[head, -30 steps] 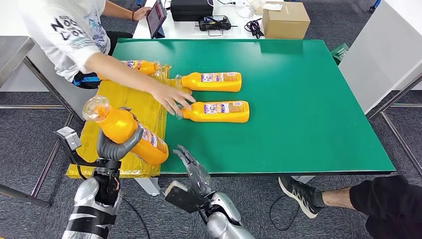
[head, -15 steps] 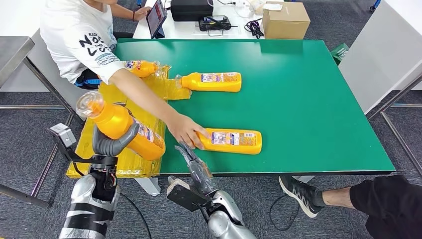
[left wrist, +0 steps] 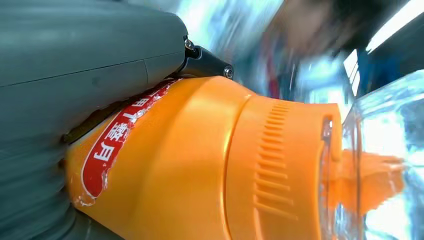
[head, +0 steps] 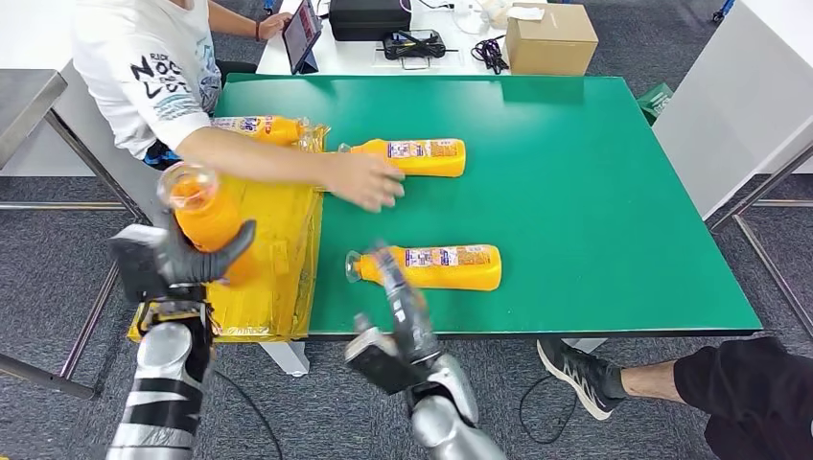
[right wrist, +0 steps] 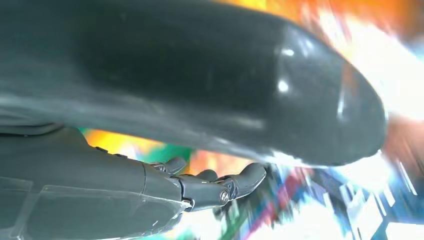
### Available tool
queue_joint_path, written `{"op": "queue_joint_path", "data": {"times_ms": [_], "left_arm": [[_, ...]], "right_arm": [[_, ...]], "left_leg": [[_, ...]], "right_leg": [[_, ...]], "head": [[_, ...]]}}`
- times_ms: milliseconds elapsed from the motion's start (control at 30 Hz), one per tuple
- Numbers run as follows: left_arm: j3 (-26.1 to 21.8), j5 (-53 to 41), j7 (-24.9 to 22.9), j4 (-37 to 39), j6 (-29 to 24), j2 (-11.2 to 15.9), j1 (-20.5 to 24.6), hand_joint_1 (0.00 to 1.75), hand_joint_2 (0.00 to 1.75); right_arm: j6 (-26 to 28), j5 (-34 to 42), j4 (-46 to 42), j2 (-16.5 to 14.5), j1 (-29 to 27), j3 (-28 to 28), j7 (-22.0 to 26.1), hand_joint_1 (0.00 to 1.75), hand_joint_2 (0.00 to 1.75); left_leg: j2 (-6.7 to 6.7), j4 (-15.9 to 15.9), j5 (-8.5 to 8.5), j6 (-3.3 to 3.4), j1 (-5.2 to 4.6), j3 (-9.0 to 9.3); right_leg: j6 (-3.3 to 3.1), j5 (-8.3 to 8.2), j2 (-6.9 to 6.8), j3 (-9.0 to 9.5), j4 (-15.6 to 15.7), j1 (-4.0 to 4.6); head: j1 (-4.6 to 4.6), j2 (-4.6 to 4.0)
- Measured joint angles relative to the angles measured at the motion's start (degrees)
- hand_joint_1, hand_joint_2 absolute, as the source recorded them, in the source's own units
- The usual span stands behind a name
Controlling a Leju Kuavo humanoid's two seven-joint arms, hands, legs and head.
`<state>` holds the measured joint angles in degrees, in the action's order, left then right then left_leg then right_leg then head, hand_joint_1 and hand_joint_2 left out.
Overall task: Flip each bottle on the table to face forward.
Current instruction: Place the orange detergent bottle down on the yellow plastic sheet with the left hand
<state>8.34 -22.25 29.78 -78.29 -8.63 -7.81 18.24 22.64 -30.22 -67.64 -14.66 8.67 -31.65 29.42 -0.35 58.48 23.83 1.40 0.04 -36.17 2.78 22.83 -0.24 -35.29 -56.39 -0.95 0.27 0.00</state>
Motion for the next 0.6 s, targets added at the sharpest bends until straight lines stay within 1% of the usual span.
{"op": "queue_joint_path", "data": {"times_ms": [67,133,200,267,300,367,433,500,600], "left_arm": [[0.5,-15.9,-0.6,1.3,-8.3,1.0,2.7,1.75,1.75],[1.8,-30.4,-2.2,4.5,-13.9,2.0,6.0,1.75,1.75],[4.5,-45.6,-5.4,10.3,-17.1,3.7,9.9,1.75,1.75],[8.5,-59.3,-8.8,18.6,-18.6,6.4,14.3,1.75,1.75],[10.6,-63.8,-9.8,23.2,-19.5,8.0,16.3,1.75,1.75],[13.4,-66.4,-10.1,31.1,-22.1,10.4,18.9,1.75,1.75],[14.8,-65.1,-10.3,36.4,-23.2,11.8,20.5,1.75,1.75],[15.9,-64.6,-10.6,40.0,-23.2,12.7,21.7,1.75,1.75],[17.0,-64.6,-10.9,43.2,-23.1,13.6,22.6,1.75,1.75]], "right_arm": [[0.8,3.8,-6.5,0.4,-0.7,1.4,1.4,0.0,0.0],[0.3,6.2,-12.1,0.7,-1.0,2.4,2.2,0.0,0.0],[-0.9,7.8,-16.5,1.0,-1.0,2.7,2.9,0.0,0.0],[-2.2,9.1,-19.1,1.2,-1.1,2.6,3.9,0.0,0.0],[-2.6,9.7,-19.9,1.4,-1.3,2.6,4.5,0.0,0.0],[-2.8,10.5,-20.9,1.6,-1.9,2.6,5.6,0.0,0.0],[-2.8,10.9,-21.6,1.8,-2.5,2.6,6.0,0.0,0.0],[-2.9,11.0,-22.0,2.0,-2.7,2.6,6.3,0.0,0.0],[-3.0,11.1,-22.4,2.1,-2.9,2.6,6.3,0.0,0.0]], "left_leg": [[-0.04,0.0,-0.01,0.0,0.0,0.01],[-0.08,0.0,-0.02,0.01,0.0,0.02],[-0.06,0.0,-0.03,0.02,-0.01,0.03],[0.02,0.0,-0.04,0.01,-0.01,0.07],[0.11,0.0,-0.03,0.0,-0.01,0.11],[0.4,0.0,-0.02,-0.02,-0.01,0.17],[0.54,0.0,-0.01,-0.04,0.01,0.16],[0.47,0.0,0.0,-0.04,0.03,0.14],[0.4,0.0,0.0,-0.05,0.06,0.09]], "right_leg": [[0.0,-0.01,-0.01,0.02,0.0,0.0],[0.01,-0.01,-0.02,0.04,0.0,-0.01],[0.01,-0.02,-0.01,0.07,0.0,-0.01],[0.01,-0.03,0.02,0.1,0.0,-0.01],[0.0,-0.04,0.1,0.11,0.0,-0.01],[-0.09,-0.12,0.37,0.04,-0.1,0.0],[-0.16,-0.16,0.53,-0.04,-0.1,0.01],[-0.17,-0.13,0.51,-0.06,-0.1,0.04],[-0.19,-0.11,0.46,-0.06,-0.1,0.08]], "head": [[0.0,0.0],[0.01,0.0],[0.01,0.0],[0.02,0.0],[0.02,0.0],[-0.01,0.0],[0.0,0.0],[0.01,0.0],[0.02,0.0]]}}
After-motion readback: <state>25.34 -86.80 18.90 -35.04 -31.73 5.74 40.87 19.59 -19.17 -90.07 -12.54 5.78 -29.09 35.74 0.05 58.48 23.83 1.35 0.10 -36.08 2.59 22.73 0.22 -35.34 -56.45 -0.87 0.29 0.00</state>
